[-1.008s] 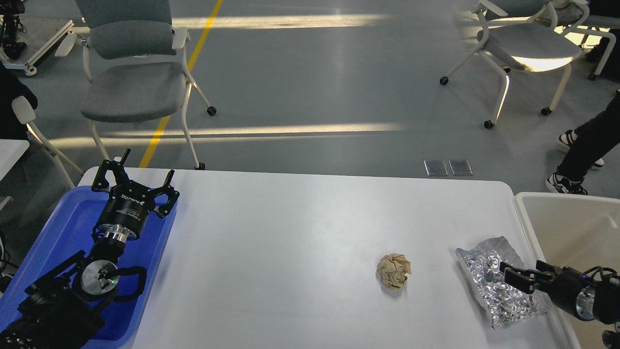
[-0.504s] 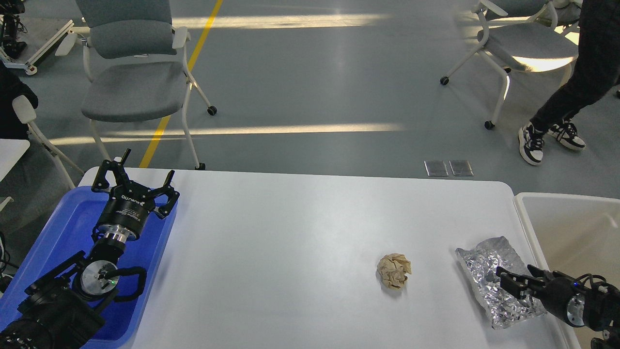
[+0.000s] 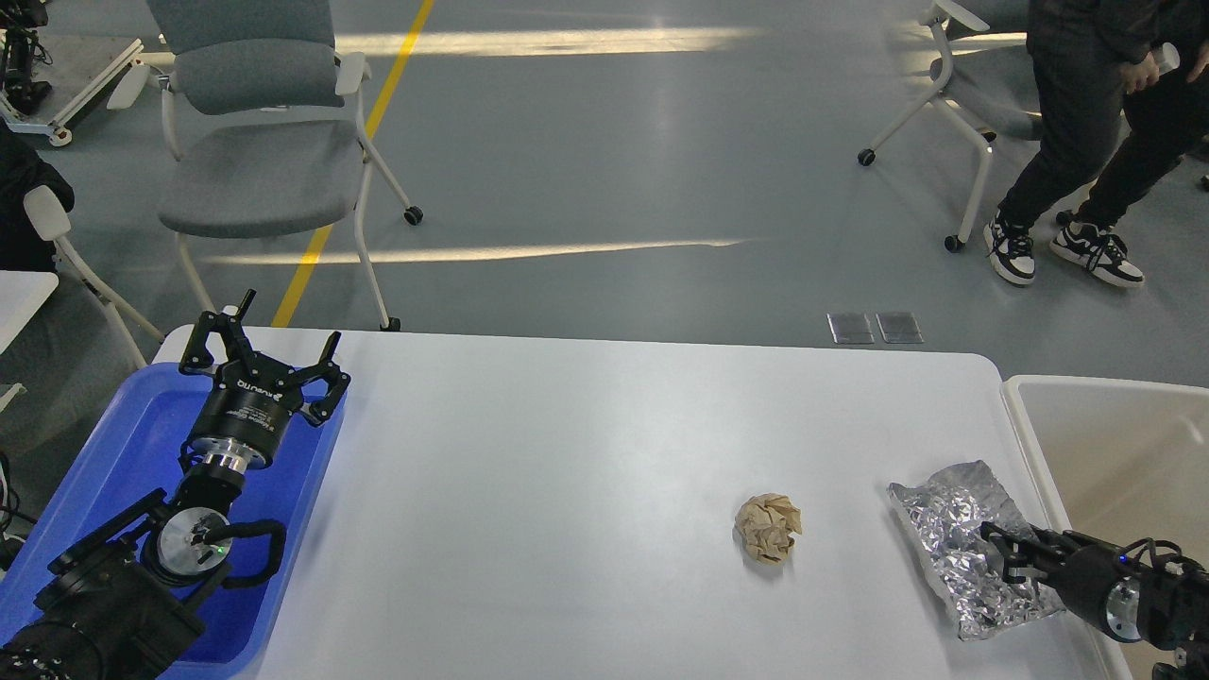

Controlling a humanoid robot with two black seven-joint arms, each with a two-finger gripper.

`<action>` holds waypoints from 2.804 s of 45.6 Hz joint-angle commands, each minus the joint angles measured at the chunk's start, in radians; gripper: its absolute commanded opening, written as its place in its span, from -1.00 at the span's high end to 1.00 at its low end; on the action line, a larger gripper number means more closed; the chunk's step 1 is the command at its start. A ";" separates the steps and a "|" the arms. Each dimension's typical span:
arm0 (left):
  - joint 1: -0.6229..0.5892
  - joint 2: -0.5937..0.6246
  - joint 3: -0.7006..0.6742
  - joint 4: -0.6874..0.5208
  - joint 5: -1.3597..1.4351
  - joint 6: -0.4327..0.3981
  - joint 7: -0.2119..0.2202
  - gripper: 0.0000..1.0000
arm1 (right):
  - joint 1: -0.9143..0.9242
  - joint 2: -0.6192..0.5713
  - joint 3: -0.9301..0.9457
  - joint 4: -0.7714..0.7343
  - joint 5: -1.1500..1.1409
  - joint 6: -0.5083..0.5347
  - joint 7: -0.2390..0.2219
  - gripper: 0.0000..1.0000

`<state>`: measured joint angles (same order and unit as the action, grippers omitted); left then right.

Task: Tidy desktop
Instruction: 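Close the right gripper on the silver foil wrapper, then lift the foil wrapper with the right gripper toward the white bin, then move the foil over the white bin and release it inside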

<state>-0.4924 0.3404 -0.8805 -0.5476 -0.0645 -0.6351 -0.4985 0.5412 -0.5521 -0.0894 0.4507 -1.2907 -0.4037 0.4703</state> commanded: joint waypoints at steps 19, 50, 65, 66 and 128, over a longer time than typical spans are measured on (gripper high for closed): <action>0.000 0.000 0.000 0.000 0.000 0.000 0.000 -1.00 | -0.006 0.024 -0.108 -0.020 0.019 -0.099 0.002 1.00; 0.000 -0.001 0.000 0.000 0.000 -0.002 0.000 -1.00 | 0.213 -0.127 -0.296 0.161 0.294 -0.089 0.039 1.00; 0.000 -0.001 0.000 0.000 0.000 -0.002 0.000 -1.00 | 0.385 -0.305 -0.375 0.365 0.286 -0.006 0.036 1.00; 0.000 0.000 0.000 0.000 0.000 -0.003 0.000 -1.00 | 0.398 -0.316 -0.389 0.375 0.283 0.000 0.037 1.00; 0.000 -0.001 0.000 0.000 0.000 -0.002 0.000 -1.00 | 0.919 -0.655 -0.421 0.689 0.108 0.387 0.004 1.00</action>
<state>-0.4924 0.3406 -0.8805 -0.5476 -0.0645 -0.6365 -0.4985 1.4493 -1.1808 -0.5127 1.1331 -1.1778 -0.0250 0.4779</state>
